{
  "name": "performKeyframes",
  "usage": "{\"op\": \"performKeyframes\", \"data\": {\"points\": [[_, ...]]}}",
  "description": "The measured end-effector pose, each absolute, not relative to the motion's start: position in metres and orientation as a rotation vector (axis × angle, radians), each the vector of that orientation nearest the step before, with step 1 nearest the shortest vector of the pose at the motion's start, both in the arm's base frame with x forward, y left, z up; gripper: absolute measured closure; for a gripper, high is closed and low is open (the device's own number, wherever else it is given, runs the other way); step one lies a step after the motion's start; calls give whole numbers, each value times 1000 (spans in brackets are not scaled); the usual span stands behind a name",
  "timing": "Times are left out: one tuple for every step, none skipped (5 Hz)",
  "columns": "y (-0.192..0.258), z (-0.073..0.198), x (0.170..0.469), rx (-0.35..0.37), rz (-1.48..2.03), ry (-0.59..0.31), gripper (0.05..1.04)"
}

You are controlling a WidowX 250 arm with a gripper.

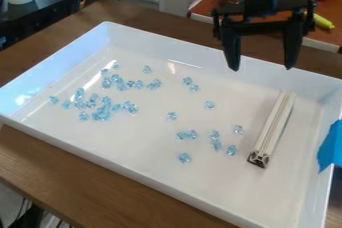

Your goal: Sweep into pile

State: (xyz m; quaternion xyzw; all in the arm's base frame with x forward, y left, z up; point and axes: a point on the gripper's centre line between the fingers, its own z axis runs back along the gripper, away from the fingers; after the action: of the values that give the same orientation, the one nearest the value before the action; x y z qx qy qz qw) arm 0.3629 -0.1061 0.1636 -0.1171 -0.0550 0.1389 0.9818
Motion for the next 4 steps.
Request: {"op": "performKeyframes", "data": {"points": [[-105, 144, 359, -216, 285, -59, 84], [-104, 131, 361, -214, 296, -84, 84], [-110, 123, 362, -212, 280, -91, 84], [-112, 117, 361, -210, 283, -89, 84]]}}
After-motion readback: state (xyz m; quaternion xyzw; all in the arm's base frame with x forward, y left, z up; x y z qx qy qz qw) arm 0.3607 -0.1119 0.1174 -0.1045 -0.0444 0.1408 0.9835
